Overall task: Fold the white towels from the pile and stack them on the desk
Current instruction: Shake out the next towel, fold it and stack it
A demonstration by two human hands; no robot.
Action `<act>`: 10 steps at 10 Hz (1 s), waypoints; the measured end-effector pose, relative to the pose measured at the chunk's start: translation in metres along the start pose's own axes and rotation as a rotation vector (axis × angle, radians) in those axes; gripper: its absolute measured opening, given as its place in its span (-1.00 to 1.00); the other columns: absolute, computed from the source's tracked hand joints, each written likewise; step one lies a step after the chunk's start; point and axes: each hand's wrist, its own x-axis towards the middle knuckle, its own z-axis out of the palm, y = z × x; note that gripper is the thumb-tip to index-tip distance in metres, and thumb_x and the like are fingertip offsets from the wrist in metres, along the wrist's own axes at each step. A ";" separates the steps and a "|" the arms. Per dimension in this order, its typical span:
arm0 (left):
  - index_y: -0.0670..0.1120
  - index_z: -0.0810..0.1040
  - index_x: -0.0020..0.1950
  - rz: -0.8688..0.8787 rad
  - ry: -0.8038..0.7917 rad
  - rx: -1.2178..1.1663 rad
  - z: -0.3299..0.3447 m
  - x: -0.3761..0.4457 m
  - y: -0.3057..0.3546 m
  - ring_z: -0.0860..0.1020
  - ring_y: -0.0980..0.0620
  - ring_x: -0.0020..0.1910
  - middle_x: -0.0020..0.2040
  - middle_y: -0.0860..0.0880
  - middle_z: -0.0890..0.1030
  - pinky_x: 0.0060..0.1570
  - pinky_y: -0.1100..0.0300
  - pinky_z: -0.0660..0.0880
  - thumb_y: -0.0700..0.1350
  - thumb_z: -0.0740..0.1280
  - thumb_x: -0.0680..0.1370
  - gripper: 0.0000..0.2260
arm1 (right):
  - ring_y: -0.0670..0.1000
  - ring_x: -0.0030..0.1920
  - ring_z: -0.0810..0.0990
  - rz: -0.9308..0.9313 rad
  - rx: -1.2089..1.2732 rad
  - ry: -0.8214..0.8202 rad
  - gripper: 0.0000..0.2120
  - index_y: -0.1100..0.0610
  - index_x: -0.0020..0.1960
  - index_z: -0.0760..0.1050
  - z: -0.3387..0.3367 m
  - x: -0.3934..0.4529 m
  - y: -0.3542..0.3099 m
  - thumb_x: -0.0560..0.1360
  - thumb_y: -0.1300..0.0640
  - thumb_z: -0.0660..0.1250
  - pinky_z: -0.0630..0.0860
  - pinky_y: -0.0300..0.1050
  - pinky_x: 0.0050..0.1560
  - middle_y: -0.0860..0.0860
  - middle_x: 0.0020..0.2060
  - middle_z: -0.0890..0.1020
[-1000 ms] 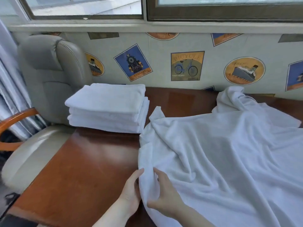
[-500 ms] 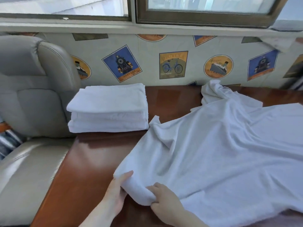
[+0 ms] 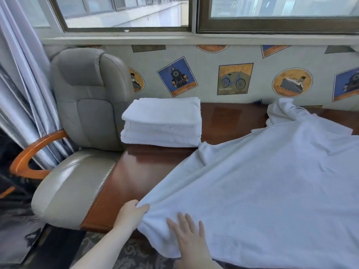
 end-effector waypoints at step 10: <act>-0.08 0.34 0.35 0.421 -0.128 0.478 0.133 0.159 0.167 0.35 -0.08 0.32 0.33 -0.06 0.38 0.19 0.07 0.37 -0.28 0.14 0.57 -0.64 | -0.07 0.28 0.46 0.284 0.089 0.113 -0.55 -0.16 0.21 0.52 -0.042 0.114 0.104 0.33 -0.12 0.42 0.42 -0.20 0.18 -0.17 0.31 0.45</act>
